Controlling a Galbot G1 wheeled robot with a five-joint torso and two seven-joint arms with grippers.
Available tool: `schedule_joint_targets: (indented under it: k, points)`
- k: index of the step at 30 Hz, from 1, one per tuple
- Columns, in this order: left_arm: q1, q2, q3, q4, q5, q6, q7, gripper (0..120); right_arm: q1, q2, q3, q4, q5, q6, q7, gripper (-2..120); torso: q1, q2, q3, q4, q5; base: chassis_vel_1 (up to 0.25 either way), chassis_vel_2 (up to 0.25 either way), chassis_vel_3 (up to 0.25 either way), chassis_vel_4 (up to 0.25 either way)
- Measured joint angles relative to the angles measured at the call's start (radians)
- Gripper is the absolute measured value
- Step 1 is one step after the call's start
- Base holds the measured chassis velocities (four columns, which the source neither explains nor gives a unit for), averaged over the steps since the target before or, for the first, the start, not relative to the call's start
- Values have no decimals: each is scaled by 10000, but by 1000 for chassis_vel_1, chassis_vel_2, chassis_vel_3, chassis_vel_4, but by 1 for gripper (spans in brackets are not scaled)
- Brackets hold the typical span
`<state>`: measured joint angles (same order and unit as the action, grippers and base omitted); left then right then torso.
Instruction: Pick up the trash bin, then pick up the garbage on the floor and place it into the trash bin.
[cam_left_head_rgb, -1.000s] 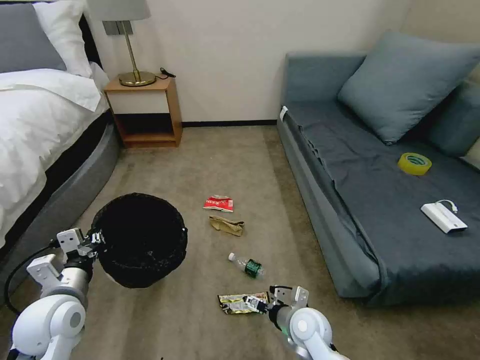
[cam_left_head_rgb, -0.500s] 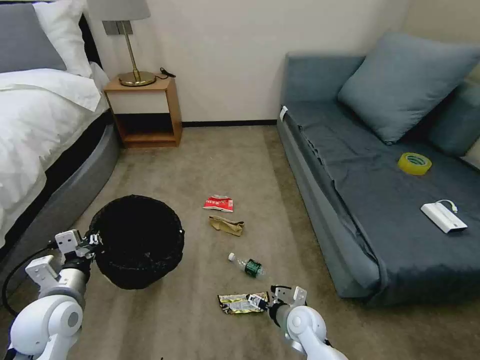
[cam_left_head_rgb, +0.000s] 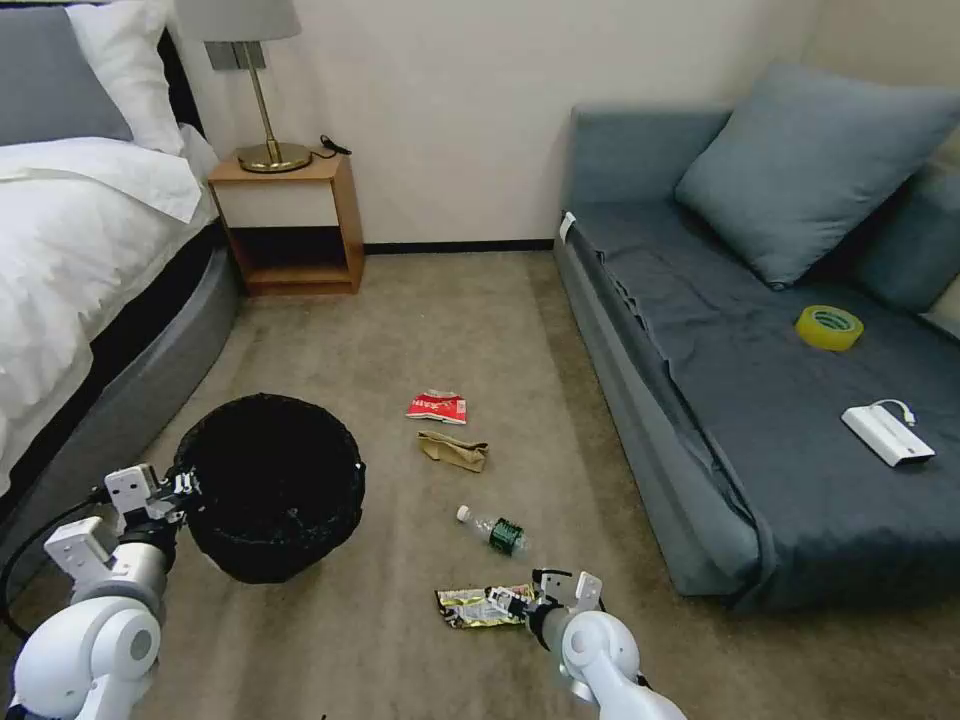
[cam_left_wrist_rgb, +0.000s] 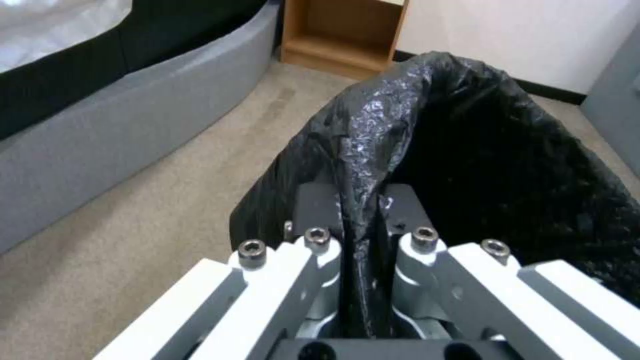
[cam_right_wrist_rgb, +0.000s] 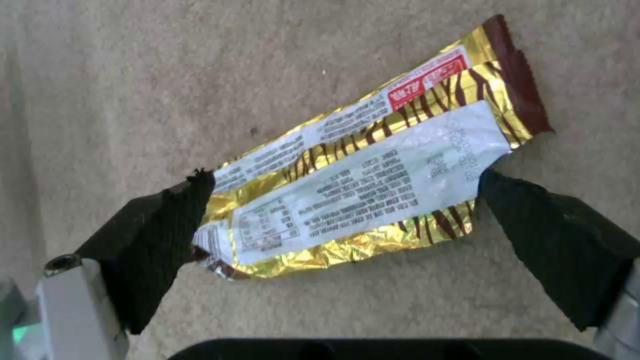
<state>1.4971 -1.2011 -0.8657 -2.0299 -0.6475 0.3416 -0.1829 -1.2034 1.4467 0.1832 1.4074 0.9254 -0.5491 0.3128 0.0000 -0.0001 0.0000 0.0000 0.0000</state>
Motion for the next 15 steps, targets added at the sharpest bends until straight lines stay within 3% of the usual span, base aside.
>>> schedule_joint_targets:
  k: [15]
  points:
    - [14,-229,48,17,125,-34,-1,5,21,-67,-4,-204,-436,155,-325,100,0,2,0,0,0,0,0,0,0]
